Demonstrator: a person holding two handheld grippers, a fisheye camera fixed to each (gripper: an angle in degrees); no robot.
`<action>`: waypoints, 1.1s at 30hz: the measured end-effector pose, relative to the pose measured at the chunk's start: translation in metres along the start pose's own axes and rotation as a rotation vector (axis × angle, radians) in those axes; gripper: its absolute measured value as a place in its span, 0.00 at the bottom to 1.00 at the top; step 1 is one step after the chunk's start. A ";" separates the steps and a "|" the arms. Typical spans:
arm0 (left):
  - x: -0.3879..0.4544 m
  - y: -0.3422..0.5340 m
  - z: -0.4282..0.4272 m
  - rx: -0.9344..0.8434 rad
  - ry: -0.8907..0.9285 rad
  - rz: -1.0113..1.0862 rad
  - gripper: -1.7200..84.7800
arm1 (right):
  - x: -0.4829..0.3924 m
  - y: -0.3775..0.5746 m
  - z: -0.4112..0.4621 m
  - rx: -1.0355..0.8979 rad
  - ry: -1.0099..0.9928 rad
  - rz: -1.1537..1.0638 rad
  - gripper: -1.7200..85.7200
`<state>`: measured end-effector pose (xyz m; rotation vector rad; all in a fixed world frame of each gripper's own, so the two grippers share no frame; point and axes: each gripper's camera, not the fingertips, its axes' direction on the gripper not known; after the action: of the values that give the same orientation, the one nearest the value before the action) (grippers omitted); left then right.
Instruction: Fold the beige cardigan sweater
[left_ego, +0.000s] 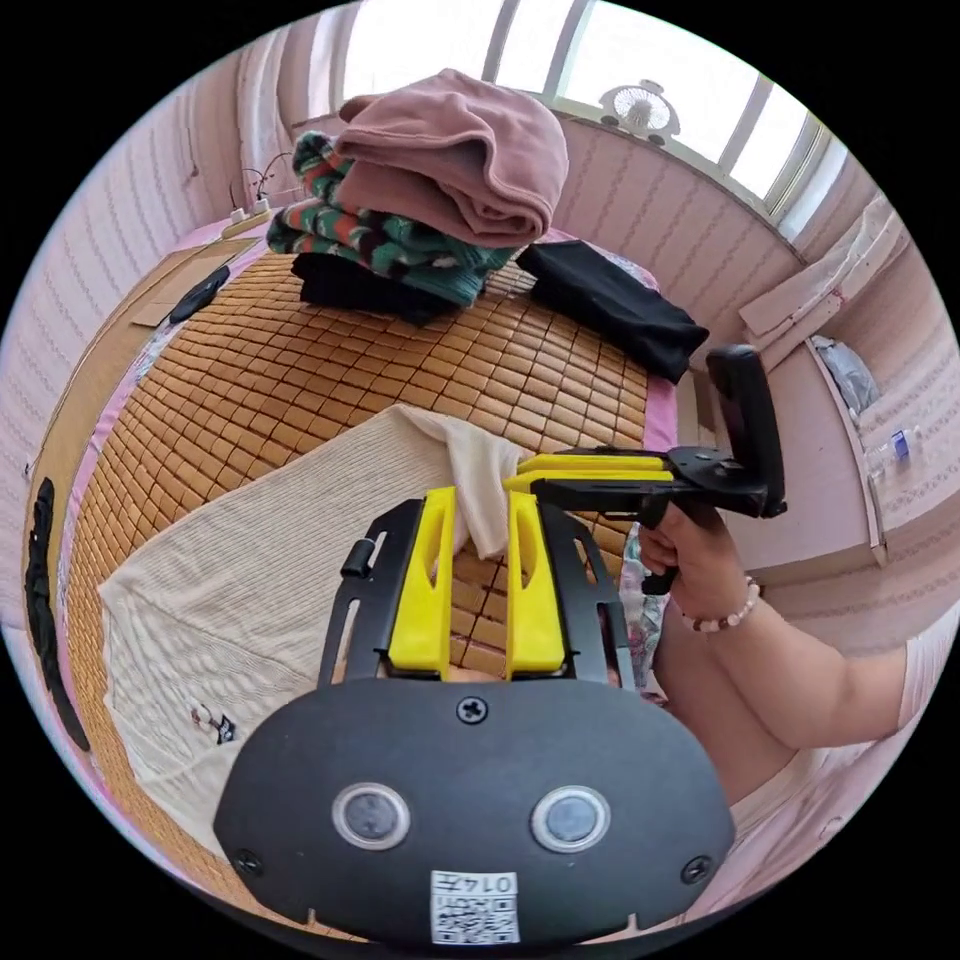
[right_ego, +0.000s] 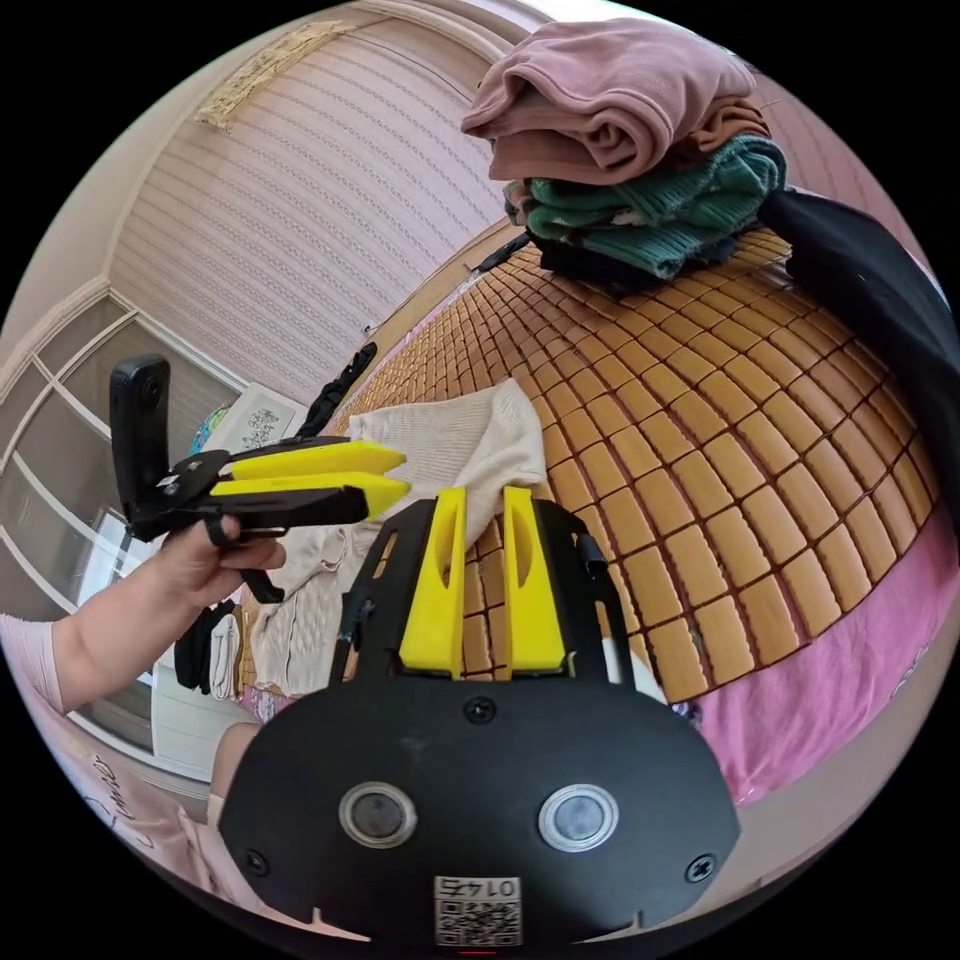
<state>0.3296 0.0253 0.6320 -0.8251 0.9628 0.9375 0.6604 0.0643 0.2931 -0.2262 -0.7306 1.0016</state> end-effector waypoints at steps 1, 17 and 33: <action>0.001 -0.007 0.011 -0.050 -0.035 -0.023 0.11 | 0.002 0.001 -0.004 0.006 -0.031 0.008 0.07; -0.001 0.004 -0.003 0.010 0.137 -0.083 0.01 | -0.012 0.052 -0.017 0.184 -0.117 -0.016 0.02; -0.075 0.231 -0.253 0.278 -0.431 -0.338 0.01 | -0.348 0.078 0.187 -0.041 -0.535 -0.527 0.02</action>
<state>0.0228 -0.1347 0.5761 -0.4992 0.5395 0.6326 0.3709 -0.2098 0.2359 0.2072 -1.2215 0.5373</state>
